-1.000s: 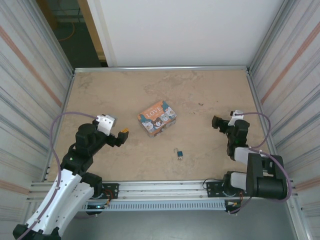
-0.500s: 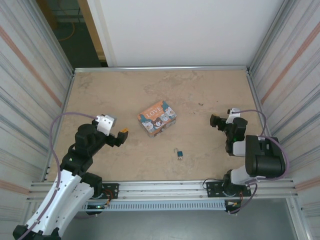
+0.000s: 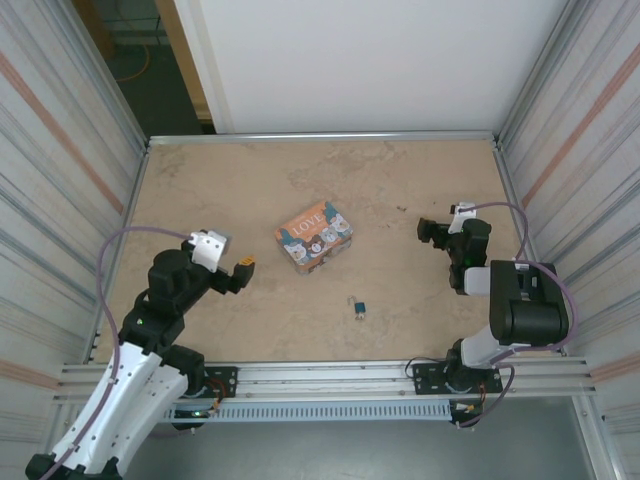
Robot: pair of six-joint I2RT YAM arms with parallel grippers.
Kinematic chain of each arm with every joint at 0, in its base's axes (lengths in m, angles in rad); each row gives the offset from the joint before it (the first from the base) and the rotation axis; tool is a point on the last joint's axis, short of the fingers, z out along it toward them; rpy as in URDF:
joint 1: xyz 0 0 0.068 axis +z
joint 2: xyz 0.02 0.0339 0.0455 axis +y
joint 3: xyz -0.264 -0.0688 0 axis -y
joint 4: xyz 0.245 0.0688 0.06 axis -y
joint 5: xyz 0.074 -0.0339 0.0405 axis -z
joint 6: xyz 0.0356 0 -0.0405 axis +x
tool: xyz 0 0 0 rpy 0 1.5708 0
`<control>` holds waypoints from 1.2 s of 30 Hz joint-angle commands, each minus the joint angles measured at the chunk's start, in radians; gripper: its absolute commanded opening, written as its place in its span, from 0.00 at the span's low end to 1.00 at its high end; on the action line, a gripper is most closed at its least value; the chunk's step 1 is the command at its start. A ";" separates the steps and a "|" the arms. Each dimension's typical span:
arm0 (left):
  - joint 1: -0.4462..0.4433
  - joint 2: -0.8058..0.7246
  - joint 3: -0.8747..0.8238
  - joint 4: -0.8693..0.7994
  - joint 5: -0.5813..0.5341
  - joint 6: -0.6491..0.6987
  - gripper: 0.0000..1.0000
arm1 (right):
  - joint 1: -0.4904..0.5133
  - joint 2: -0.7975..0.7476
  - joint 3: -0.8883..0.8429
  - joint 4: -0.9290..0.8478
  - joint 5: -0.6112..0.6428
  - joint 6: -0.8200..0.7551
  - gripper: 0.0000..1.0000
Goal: Unlock a padlock with a key
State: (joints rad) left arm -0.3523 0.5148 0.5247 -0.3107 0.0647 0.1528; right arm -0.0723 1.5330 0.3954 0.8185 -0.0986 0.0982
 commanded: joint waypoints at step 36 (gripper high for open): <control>0.228 0.541 -0.171 0.685 -0.392 -0.220 0.99 | 0.014 0.007 0.011 -0.018 0.043 -0.017 0.99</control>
State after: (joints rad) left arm -0.1303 1.0267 0.3710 0.2344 -0.3153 -0.1043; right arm -0.0700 1.5330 0.3954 0.8055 -0.0746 0.0959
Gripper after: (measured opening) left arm 0.987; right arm 0.992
